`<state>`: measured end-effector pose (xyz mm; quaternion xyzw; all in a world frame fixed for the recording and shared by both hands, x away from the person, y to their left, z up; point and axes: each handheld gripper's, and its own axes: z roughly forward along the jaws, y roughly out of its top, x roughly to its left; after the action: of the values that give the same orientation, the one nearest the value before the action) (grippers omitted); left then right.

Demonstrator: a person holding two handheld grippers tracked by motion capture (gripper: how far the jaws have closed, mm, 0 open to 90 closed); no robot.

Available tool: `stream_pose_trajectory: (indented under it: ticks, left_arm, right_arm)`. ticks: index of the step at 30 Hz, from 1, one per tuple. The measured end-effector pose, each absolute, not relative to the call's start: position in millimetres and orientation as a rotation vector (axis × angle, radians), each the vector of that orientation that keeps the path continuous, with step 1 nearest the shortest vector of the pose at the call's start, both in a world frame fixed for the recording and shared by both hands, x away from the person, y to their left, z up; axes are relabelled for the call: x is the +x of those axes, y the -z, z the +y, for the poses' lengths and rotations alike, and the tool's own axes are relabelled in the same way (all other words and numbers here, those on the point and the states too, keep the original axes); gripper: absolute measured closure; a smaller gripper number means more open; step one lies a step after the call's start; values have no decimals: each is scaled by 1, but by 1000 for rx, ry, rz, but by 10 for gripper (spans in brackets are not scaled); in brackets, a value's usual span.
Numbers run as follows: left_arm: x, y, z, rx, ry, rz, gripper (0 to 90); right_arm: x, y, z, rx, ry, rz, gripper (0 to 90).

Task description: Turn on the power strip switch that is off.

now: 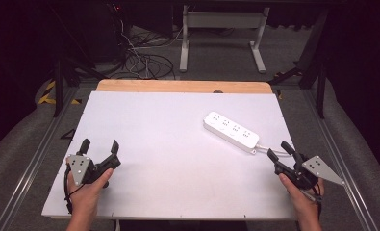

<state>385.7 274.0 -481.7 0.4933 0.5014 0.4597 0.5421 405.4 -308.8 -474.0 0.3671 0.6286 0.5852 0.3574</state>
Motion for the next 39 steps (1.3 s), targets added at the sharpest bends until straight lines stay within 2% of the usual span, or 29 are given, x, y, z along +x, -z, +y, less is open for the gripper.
stream_pose_trajectory:
  ticks: [5, 7, 8, 9, 10, 16, 39]
  left_arm:
    - [386, 482, 274, 1169, -1085, 1190, 90]
    - [386, 481, 274, 1172, -1083, 1186, 95]
    - [386, 481, 273, 1176, -1082, 1184, 95]
    - [386, 481, 273, 1177, -1082, 1182, 99]
    - [386, 481, 272, 1174, -1078, 1183, 100]
    - [385, 481, 272, 1179, -1076, 1177, 113]
    - [384, 478, 267, 1230, -1069, 1136, 135]
  right_arm:
    - [403, 472, -309, 918, -1521, 1617, 607]
    - [402, 471, -310, 912, -1528, 1612, 664]
    - [402, 471, -310, 912, -1528, 1612, 664]
    - [401, 469, -311, 917, -1537, 1598, 733]
    - [401, 469, -311, 913, -1540, 1591, 765]
    - [402, 464, -311, 898, -1533, 1591, 900]
    - [421, 446, -297, 893, -1472, 1715, 900]
